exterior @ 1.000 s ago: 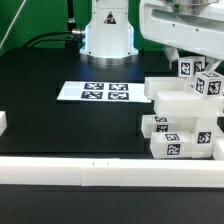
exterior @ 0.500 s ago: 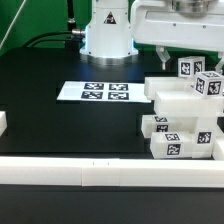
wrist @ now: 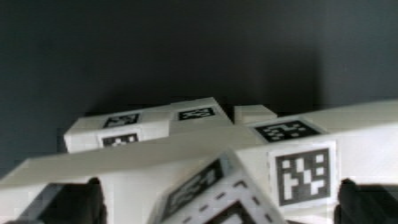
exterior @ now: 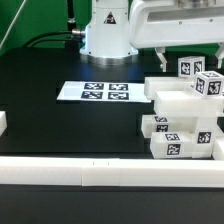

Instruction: Assemble chair

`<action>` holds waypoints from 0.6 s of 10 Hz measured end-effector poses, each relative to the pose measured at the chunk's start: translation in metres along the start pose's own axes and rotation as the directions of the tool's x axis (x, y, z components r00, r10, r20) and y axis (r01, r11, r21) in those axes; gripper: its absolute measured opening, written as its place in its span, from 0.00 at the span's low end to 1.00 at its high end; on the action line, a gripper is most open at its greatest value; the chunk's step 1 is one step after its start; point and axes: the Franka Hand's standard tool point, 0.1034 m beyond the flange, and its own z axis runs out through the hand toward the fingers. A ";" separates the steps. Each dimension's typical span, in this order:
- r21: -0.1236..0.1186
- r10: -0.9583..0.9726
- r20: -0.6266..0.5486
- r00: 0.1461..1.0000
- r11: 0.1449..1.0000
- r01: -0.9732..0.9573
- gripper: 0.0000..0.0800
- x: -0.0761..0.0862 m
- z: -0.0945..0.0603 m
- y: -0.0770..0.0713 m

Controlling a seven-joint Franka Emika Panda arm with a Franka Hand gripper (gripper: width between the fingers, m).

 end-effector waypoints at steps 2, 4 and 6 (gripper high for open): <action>-0.001 -0.123 0.002 0.992 0.992 0.123 0.81 0.000 0.001 0.001; -0.022 -0.283 -0.012 0.959 0.959 0.282 0.81 0.001 0.000 -0.004; -0.065 -0.492 -0.031 0.870 0.870 0.489 0.81 -0.001 -0.001 -0.006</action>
Offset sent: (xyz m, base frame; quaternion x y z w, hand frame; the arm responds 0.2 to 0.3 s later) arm -0.0048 0.0218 0.0085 -0.0317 0.0396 -0.2450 0.9682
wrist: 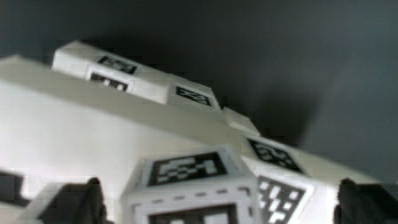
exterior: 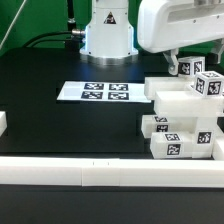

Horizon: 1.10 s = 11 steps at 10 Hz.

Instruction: Assemble chair

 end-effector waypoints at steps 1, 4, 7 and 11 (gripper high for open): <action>0.000 -0.024 0.001 1.000 1.000 0.024 0.81 -0.001 0.000 0.001; 0.002 -0.017 0.004 1.000 1.000 0.017 0.65 -0.002 0.002 0.001; 0.003 0.022 0.006 1.000 1.000 -0.022 0.35 -0.003 0.003 0.001; 0.015 0.414 0.003 0.910 0.910 -0.414 0.35 -0.002 0.005 -0.002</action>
Offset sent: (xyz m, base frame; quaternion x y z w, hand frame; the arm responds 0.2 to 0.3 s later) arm 0.0053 0.0007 0.0009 0.0094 0.0002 -0.0134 0.9999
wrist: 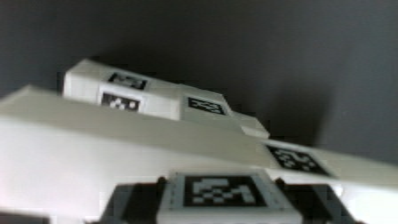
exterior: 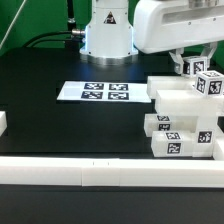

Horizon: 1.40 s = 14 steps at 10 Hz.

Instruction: Assemble chair

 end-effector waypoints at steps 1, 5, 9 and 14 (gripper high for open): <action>0.005 0.149 0.001 0.989 0.989 -0.149 0.35 0.000 0.000 -0.001; 0.011 0.396 0.002 0.918 0.918 -0.396 0.35 0.000 0.000 -0.003; 0.070 0.748 0.067 0.660 0.656 -0.751 0.35 0.000 0.000 0.003; 0.075 0.863 0.097 0.496 0.491 -0.868 0.35 0.001 0.000 0.001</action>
Offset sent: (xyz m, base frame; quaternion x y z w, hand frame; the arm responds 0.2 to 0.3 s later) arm 0.0000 0.0000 0.0000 0.0000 0.0000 0.1296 0.9916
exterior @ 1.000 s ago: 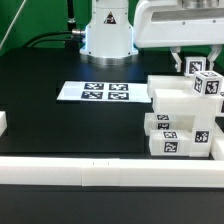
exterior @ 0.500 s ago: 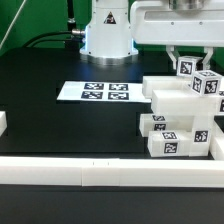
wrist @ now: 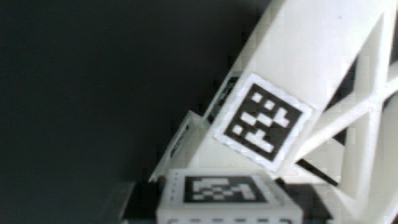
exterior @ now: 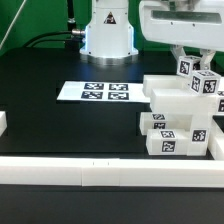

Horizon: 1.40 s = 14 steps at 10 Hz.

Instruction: Assemble chair

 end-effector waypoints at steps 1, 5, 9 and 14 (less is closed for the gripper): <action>-0.014 -0.075 -0.016 0.997 0.997 0.075 0.58 0.002 -0.002 0.001; -0.017 -0.309 -0.008 0.951 0.951 0.309 0.80 0.005 -0.002 0.003; -0.077 -0.732 -0.003 0.681 0.679 0.730 0.81 0.008 -0.003 0.004; -0.136 -0.950 0.049 0.308 0.299 0.944 0.81 0.005 -0.005 -0.001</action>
Offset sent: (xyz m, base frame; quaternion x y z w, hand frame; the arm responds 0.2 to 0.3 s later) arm 0.0000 0.0000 0.0000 0.0000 0.0000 -0.1938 0.9810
